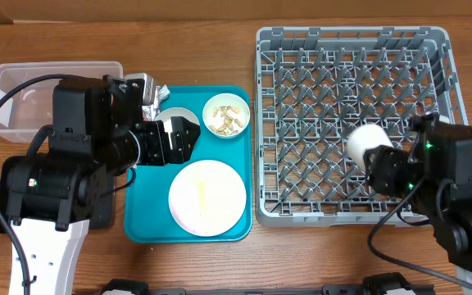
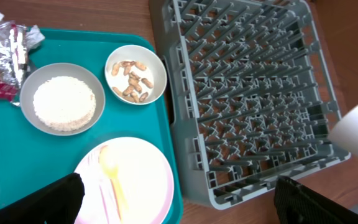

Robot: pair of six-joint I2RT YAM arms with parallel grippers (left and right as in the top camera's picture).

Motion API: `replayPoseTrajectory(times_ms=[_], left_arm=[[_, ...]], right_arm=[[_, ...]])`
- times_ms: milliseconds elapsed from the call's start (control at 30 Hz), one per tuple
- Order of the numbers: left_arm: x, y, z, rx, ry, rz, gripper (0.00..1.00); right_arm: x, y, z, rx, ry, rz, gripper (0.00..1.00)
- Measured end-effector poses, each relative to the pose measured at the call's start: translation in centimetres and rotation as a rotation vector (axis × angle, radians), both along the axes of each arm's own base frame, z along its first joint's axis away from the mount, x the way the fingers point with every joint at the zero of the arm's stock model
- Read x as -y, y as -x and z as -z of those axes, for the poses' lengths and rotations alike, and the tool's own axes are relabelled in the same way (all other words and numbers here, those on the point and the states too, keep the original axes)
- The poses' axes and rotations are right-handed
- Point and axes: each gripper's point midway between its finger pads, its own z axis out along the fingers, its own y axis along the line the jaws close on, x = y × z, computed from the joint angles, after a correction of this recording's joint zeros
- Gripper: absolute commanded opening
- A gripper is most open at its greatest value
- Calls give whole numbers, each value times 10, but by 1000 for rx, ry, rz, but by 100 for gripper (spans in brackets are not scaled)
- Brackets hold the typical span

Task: Sort waste into correct bins and load items into the dishwasher rack
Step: 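Carry the cup with the right gripper and set it in the rack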

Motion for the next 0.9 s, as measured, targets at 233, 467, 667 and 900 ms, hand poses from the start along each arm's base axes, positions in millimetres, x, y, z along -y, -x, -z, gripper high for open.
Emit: replayPoseTrajectory(times_ms=[233, 467, 667, 900], left_arm=[[-2, 2, 3, -3, -29, 14, 100], [-3, 3, 4, 0, -38, 21, 100], [-3, 3, 4, 0, -39, 21, 100], [-3, 3, 4, 0, -39, 21, 100]], right_arm=[[27, -7, 46, -252, 92, 108, 47], [49, -27, 84, -409, 79, 200, 47], [57, -37, 109, -502, 28, 216, 47], [51, -43, 134, -600, -10, 186, 61]])
